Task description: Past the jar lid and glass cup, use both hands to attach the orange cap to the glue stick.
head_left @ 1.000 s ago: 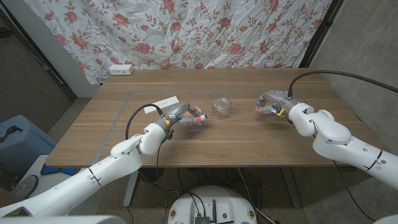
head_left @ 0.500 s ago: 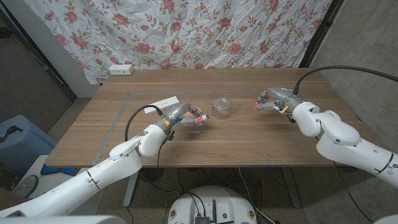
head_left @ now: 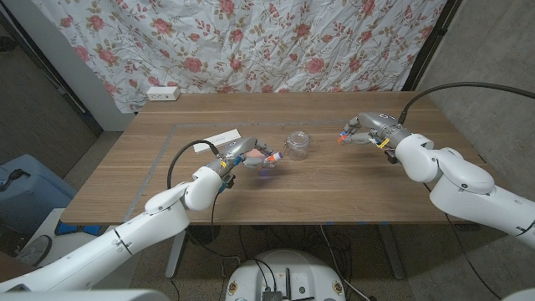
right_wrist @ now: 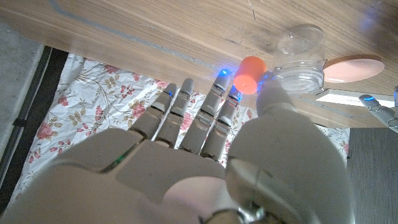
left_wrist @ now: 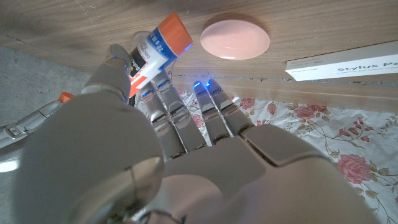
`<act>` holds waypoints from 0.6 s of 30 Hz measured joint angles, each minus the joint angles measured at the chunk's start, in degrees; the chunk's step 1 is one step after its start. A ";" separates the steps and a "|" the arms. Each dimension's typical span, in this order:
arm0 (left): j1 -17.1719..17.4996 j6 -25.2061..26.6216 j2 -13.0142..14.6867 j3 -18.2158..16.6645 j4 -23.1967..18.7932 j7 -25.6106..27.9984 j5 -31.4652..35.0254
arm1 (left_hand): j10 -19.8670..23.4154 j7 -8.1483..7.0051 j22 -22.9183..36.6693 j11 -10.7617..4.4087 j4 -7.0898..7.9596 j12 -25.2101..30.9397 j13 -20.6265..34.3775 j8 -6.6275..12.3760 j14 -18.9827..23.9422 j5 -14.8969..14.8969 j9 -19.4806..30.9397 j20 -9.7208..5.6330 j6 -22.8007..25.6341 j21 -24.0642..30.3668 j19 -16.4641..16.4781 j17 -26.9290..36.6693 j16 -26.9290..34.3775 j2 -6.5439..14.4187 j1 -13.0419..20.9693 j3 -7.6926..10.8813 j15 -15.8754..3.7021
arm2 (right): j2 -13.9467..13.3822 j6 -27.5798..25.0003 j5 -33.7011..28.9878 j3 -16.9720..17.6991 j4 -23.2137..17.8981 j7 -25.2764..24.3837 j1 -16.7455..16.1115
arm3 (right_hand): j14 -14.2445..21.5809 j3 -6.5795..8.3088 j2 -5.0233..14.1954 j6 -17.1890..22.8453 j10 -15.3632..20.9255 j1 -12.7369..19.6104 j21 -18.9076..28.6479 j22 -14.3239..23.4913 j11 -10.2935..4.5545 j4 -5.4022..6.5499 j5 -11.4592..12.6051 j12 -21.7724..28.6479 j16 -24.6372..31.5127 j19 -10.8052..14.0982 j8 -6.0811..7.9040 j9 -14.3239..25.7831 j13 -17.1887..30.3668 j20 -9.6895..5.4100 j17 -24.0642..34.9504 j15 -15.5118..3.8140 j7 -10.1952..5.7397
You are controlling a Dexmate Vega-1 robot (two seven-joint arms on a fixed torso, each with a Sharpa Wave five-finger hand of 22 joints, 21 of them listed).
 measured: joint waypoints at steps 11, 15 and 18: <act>-0.60 -2.50 -0.04 -0.37 0.83 -0.55 -0.81 | -0.58 0.00 0.00 -0.12 -0.01 -0.18 -0.01 -0.50 0.00 -0.02 -0.35 -0.82 0.00 -0.25 -0.83 0.00 0.00 0.37 -0.37 -0.01 0.00 | -1.68 0.63 5.85 2.86 -2.66 -1.02 -0.83 | 0.00 -0.40 0.00 0.00 0.00 0.00 0.00 0.00 0.00 -0.09 0.00 0.00 0.00 0.00 -0.42 0.00 0.00 0.00 0.00 0.00 0.00; -0.99 -3.39 -0.28 -0.39 1.28 -0.96 -1.32 | -0.68 0.00 -0.01 -0.20 -0.09 -0.19 -0.02 -0.46 0.00 0.05 -0.35 -0.82 0.00 -0.25 -0.83 -0.01 0.00 0.41 -0.41 -0.09 0.00 | -1.88 1.15 7.95 3.54 -3.25 -1.21 -0.83 | 0.00 -0.40 0.00 0.00 0.00 0.00 0.00 0.00 0.00 -0.09 0.00 0.00 0.00 0.00 -0.42 0.00 0.00 0.00 0.00 0.00 0.00; -1.34 -4.00 -0.57 -0.39 1.63 -1.29 -1.66 | -0.77 0.00 -0.01 -0.11 -0.09 -0.21 -0.03 -0.43 0.31 0.06 -0.35 -1.57 0.00 -0.25 -0.76 -0.01 0.00 0.44 -0.44 -0.09 -0.31 | -2.04 1.62 9.92 4.03 -3.67 -1.46 -0.74 | 0.00 -0.56 0.00 0.00 0.00 0.00 0.00 0.00 0.00 0.07 0.00 0.01 0.00 0.00 -0.42 0.00 0.00 0.00 0.00 0.00 0.00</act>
